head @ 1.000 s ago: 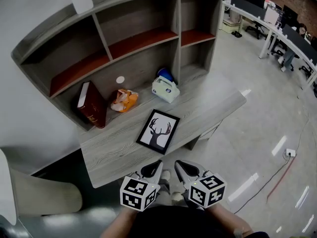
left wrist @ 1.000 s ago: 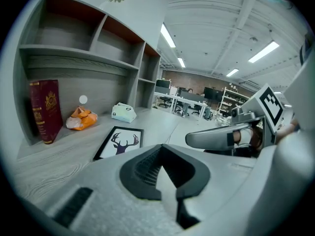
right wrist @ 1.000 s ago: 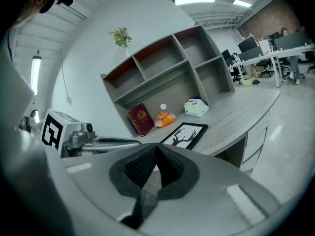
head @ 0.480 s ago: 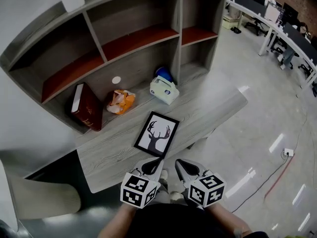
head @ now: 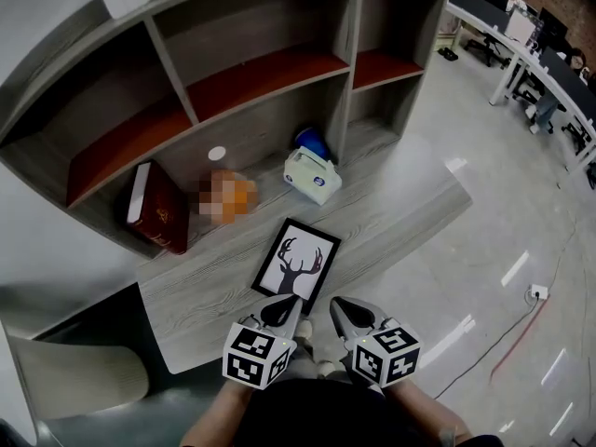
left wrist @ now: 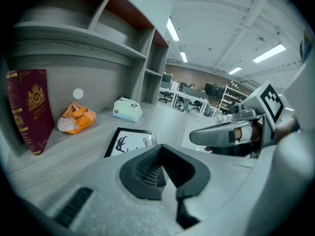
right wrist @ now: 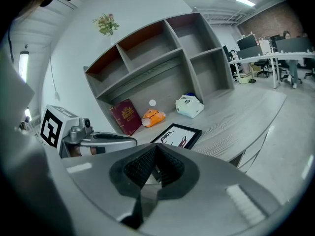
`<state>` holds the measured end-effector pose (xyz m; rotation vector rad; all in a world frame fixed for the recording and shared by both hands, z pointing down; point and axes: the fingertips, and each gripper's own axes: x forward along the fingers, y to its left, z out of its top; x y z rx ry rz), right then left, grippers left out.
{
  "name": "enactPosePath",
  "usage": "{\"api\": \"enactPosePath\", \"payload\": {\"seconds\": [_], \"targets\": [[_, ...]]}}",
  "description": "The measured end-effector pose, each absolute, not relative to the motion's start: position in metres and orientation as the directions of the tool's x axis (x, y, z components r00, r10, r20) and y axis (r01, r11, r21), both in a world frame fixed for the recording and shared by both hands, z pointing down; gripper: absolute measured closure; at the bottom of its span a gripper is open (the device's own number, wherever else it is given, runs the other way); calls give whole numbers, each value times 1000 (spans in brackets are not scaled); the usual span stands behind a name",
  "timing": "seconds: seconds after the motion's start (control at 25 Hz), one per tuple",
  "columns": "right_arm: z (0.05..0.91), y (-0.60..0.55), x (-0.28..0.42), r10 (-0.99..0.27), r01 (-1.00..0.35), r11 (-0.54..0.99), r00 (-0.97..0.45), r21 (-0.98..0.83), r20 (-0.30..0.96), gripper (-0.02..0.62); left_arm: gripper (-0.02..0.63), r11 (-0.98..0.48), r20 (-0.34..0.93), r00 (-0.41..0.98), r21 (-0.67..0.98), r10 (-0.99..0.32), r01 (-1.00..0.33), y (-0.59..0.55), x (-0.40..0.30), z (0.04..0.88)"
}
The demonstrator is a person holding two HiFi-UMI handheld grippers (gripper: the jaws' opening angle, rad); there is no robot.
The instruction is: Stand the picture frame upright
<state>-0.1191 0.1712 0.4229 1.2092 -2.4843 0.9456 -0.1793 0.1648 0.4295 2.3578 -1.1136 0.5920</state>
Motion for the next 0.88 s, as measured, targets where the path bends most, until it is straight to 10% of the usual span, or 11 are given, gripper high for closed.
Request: {"api": "enactPosePath", "payload": {"seconds": [0.88], "targets": [[454, 121, -132, -591, -816, 394, -577, -422, 564, 598, 611, -613, 576, 640, 281, -508, -739, 116, -193, 459]]}}
